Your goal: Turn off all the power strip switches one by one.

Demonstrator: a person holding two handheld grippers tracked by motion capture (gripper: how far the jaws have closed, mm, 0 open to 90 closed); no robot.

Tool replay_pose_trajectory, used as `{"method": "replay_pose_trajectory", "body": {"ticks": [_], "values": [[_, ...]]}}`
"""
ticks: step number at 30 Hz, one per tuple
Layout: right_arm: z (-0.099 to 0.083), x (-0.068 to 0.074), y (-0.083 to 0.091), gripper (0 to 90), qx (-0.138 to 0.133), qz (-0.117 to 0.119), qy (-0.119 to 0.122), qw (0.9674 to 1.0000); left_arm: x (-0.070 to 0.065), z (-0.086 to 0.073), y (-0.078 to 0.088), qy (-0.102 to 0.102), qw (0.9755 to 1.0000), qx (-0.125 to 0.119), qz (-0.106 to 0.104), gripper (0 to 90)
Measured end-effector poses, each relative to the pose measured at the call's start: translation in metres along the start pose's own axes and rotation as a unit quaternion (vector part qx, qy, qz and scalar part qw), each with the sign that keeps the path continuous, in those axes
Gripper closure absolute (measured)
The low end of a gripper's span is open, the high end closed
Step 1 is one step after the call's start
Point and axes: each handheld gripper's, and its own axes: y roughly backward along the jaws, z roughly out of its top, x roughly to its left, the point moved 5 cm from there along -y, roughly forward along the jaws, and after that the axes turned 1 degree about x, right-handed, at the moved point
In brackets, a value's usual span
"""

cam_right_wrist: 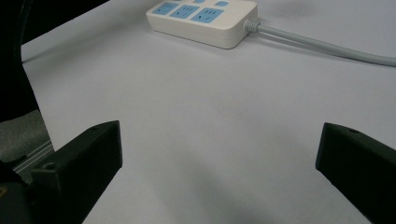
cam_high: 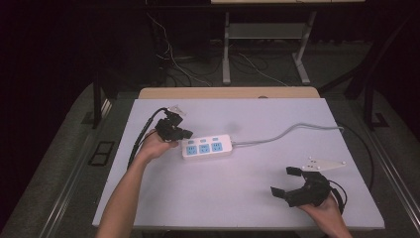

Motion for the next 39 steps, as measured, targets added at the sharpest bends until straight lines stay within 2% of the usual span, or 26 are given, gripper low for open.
{"method": "replay_pose_trajectory", "body": {"ticks": [8, 19, 39], "values": [[0.0, 0.0, 0.0, 0.4, 0.0, 0.0, 0.0, 1.0, -0.006, 0.014, 0.005, -0.018, 0.9998, -0.004, 0.001, 89.3], [0.0, 0.0, 0.0, 0.4, 0.001, 0.001, 0.001, 1.0, -0.018, 0.028, -0.003, -0.038, 0.9993, 0.002, -0.007, 89.3], [0.0, 0.0, -0.001, 0.4, 0.003, 0.001, 0.004, 1.0, -0.025, 0.029, -0.022, -0.049, 0.9986, 0.011, -0.017, 89.2]]}}
